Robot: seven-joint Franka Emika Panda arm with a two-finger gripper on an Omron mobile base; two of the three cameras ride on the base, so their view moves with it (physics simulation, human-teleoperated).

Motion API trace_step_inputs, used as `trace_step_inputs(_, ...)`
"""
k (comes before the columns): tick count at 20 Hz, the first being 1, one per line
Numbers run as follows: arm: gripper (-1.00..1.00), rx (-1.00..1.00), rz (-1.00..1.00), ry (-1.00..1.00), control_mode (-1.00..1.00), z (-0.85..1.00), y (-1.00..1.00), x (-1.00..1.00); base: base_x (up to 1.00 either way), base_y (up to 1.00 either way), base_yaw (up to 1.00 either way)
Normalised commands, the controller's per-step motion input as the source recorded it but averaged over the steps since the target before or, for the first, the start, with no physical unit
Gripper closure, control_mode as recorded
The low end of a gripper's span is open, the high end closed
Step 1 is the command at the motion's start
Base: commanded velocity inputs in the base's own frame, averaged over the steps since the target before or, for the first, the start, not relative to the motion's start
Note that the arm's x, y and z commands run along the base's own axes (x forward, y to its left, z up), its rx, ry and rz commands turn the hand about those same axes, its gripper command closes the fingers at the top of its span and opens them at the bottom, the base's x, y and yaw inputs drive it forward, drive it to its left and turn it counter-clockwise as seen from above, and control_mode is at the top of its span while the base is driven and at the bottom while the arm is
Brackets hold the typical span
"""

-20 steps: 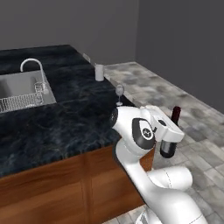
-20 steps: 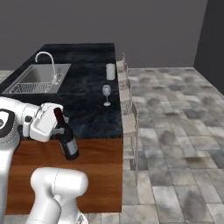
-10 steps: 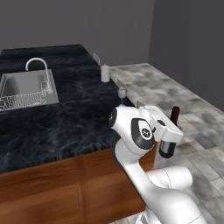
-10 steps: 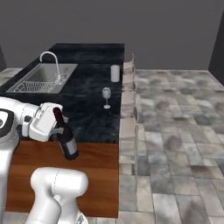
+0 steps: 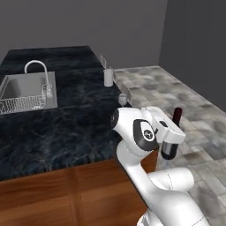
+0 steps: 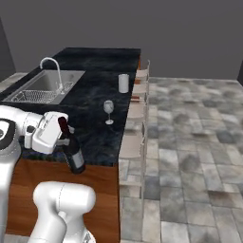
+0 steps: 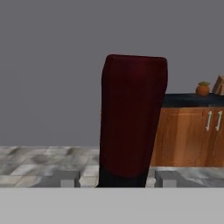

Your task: There is a wine glass and glass cup on the dining counter. Place the wine bottle next to the wine glass and the juice bottle next to the glass cup.

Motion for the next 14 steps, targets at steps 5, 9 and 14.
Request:
trace_step_inputs(5, 1.0, 0.0, 0.0, 0.0, 1.0, 0.0, 0.0, 0.0, 0.52, -0.27, 0.24)
trace_step_inputs(9, 1.0, 0.0, 0.0, 0.0, 1.0, 0.0, 0.0, 0.0, 0.46, -0.25, 0.17)
trace_step_inputs(14, 1.0, 0.0, 0.0, 0.0, 1.0, 0.0, 0.0, 0.0, 0.61, -0.25, 0.19)
